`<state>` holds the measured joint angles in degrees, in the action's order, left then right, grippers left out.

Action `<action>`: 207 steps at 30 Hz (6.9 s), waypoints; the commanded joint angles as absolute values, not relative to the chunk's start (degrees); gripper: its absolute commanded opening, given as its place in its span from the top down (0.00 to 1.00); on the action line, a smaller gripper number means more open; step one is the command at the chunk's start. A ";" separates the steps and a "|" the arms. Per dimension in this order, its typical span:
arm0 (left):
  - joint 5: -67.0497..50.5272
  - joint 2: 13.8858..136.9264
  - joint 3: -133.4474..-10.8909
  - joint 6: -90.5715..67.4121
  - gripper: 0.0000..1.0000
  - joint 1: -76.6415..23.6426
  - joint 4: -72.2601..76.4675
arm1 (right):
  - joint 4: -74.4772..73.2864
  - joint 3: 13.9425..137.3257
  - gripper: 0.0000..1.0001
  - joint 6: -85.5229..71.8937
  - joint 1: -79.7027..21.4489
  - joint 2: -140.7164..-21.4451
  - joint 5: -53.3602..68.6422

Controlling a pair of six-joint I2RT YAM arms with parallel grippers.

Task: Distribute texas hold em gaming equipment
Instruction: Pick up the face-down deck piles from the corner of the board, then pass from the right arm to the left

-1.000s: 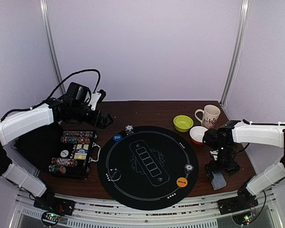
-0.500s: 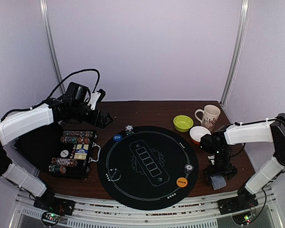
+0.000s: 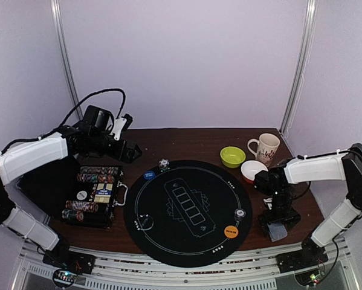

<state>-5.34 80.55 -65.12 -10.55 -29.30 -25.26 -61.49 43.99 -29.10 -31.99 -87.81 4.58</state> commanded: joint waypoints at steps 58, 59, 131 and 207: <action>-7.33 77.86 -63.52 -8.54 0.02 -26.19 -22.32 | -44.97 31.22 0.23 -47.98 -32.83 -74.79 7.30; -7.33 77.87 -63.54 -8.48 0.02 -26.18 -22.40 | -44.72 30.87 0.22 -48.22 -32.88 -74.67 7.49; -56.92 108.25 -18.84 -90.97 0.23 -27.63 105.80 | -51.86 102.10 0.42 -2.82 -64.81 -118.17 7.70; -54.14 93.50 -38.57 -46.05 0.13 -37.30 36.50 | -59.19 111.98 0.44 1.06 -64.12 -119.80 3.01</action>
